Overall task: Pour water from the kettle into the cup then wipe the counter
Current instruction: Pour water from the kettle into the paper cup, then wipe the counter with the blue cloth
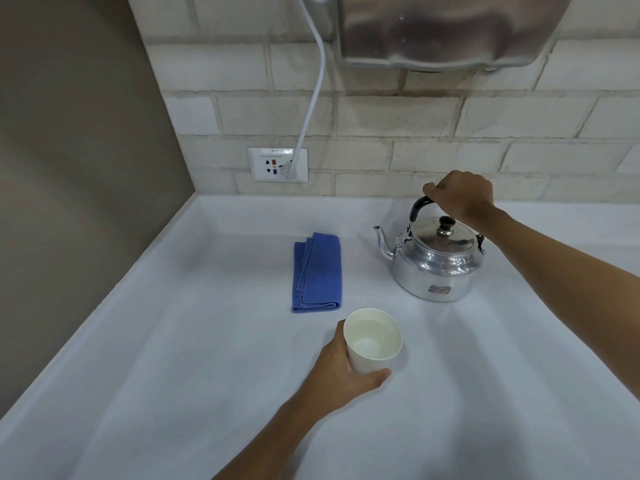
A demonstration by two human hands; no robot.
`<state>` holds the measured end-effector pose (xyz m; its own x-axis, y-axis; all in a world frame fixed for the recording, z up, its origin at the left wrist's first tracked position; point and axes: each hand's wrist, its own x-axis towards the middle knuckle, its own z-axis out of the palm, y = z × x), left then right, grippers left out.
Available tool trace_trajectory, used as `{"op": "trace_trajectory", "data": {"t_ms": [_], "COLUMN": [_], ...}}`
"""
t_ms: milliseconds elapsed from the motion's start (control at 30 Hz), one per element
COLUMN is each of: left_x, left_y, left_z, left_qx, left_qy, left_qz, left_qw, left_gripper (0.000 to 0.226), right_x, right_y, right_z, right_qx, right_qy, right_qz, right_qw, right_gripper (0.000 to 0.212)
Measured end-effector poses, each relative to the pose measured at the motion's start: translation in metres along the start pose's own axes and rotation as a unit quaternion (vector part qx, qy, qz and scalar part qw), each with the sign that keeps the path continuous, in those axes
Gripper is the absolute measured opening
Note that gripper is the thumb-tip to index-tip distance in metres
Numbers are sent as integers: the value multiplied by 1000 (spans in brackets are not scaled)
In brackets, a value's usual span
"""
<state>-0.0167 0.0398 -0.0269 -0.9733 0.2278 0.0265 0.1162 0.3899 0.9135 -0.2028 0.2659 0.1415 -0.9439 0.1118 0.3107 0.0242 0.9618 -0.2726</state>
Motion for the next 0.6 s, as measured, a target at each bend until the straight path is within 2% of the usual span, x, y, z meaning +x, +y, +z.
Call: {"op": "trace_trajectory", "data": {"t_ms": [300,400,500,600], "left_x": [0,-2,-2,-11], "left_y": [2,2,8,12], "left_z": [-2,-3,-7,-25], "left_qx": [2,-7,-17,5], "left_qy": [1,-7,-42,-111], "left_qz": [6,6,-3,7], "left_qw": [1000,1000,999,994], "left_gripper": [73,71,73,82], "right_x": [-3,-23,-63,-124], "right_y": [1,-5,-16,-11], "right_z": [4,-1,-4,6], "right_qx": [-30,-86,13,109], "right_qy": [21,102,178,127], "right_qz": [-24,-87,-97,-76], "right_qw": [999,987,979,983], "right_gripper": [50,46,38,41]}}
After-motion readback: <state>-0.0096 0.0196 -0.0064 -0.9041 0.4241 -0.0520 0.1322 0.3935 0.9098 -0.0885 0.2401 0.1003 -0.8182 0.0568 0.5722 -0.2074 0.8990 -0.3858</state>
